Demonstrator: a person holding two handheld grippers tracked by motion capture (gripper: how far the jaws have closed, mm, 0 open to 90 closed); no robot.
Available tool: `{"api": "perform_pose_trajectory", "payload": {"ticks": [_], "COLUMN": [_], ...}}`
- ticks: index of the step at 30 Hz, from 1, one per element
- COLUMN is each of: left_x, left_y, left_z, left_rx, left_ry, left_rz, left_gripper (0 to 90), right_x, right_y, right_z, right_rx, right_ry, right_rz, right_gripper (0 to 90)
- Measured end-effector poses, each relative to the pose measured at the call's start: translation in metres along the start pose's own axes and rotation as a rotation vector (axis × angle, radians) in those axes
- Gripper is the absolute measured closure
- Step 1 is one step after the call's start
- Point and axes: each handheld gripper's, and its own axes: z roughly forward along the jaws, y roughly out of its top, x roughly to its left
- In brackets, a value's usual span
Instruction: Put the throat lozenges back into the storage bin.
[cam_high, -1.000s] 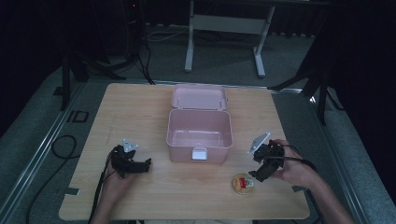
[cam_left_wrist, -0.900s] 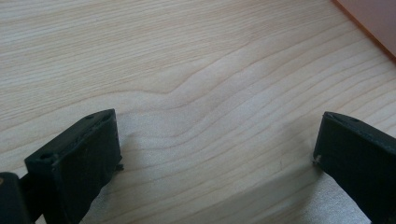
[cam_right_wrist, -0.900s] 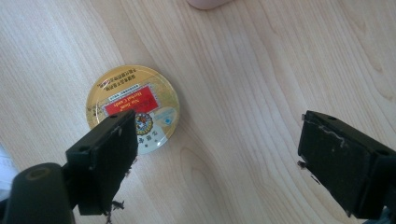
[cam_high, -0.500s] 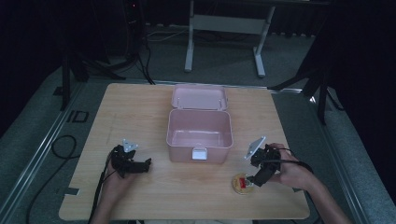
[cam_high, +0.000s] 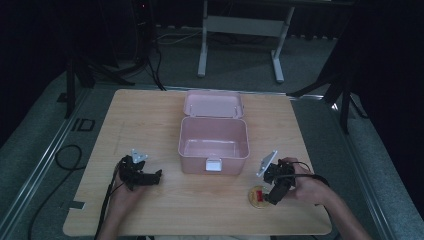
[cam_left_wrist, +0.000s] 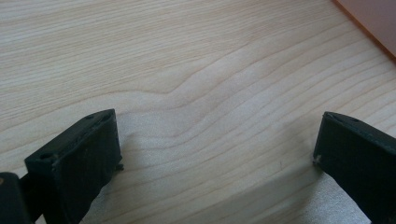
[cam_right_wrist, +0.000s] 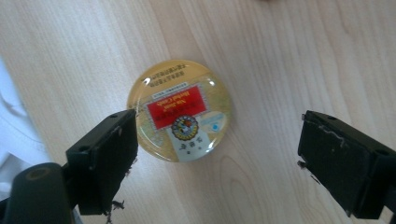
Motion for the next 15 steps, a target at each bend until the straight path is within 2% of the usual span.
{"api": "perform_pose_trajectory", "payload": {"ticks": [15], "left_x": [0.000], "left_y": [0.000], "left_z": [0.000], "left_rx": [0.000], "left_ry": [0.000], "left_rz": [0.000], "left_gripper": [0.8], "right_x": [0.009], "right_y": [0.007], "right_z": [0.014], "right_rx": [0.036], "right_ry": [0.051], "right_rz": [-0.033], "right_gripper": [12.0]}}
